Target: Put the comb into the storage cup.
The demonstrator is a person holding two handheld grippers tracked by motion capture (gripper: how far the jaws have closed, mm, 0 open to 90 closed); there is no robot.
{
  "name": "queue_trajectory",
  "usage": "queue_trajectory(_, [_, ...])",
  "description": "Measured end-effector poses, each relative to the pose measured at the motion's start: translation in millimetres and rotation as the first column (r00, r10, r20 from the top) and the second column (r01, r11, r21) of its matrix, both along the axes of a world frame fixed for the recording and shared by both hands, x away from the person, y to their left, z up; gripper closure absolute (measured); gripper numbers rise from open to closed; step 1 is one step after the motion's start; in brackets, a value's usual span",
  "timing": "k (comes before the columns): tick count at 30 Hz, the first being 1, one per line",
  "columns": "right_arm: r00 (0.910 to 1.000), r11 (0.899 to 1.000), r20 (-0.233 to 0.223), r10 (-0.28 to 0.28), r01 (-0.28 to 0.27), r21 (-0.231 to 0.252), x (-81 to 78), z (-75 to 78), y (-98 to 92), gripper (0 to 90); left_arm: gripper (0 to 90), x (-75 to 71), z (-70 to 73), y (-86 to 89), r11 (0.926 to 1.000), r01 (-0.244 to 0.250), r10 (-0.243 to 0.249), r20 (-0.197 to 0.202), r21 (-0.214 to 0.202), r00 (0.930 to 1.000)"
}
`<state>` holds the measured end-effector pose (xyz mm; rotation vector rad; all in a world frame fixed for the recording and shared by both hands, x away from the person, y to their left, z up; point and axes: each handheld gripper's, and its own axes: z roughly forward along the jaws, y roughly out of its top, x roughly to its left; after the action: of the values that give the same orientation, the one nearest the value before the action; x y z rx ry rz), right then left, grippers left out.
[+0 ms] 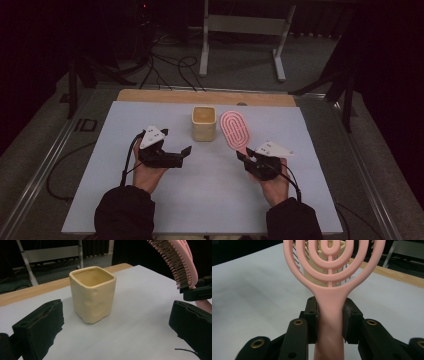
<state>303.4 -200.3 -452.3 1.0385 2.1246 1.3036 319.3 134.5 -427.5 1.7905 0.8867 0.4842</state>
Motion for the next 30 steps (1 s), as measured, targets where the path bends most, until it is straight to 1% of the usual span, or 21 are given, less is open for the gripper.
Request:
queue_trajectory(6, [1.0, 1.0, 0.002, 0.005, -0.005, -0.009, 0.1, -1.9, 1.6, 69.9, 0.3, 2.9, -1.0, -6.9, 0.9999, 0.013, -0.013, -0.006, 0.004, 0.9999])
queue_trajectory(13, [1.0, 1.0, 0.001, 0.005, -0.005, -0.009, 0.0, -3.2, 3.2, 69.9, 0.3, 4.7, -0.7, -16.3, 0.9991, 0.041, -0.041, -0.009, 0.007, 0.9991])
queue_trajectory(20, [1.0, 1.0, 0.001, 0.005, -0.005, -0.007, -0.2, -2.9, 3.1, 69.9, 0.3, 9.2, 0.4, -24.1, 0.9985, 0.053, -0.052, -0.011, 0.013, 0.9986])
queue_trajectory(24, [1.0, 1.0, 0.003, 0.005, -0.005, -0.005, -0.4, -2.4, 2.7, 69.9, 0.3, 11.8, 0.0, -28.4, 0.9979, 0.065, -0.065, -0.017, 0.003, 0.9977])
queue_trajectory(30, [1.0, 1.0, 0.005, 0.005, -0.005, 0.0, -0.5, -1.8, 1.9, 69.9, 0.2, 14.3, -2.4, -36.7, 0.9955, 0.094, -0.093, -0.028, 0.011, 0.9952])
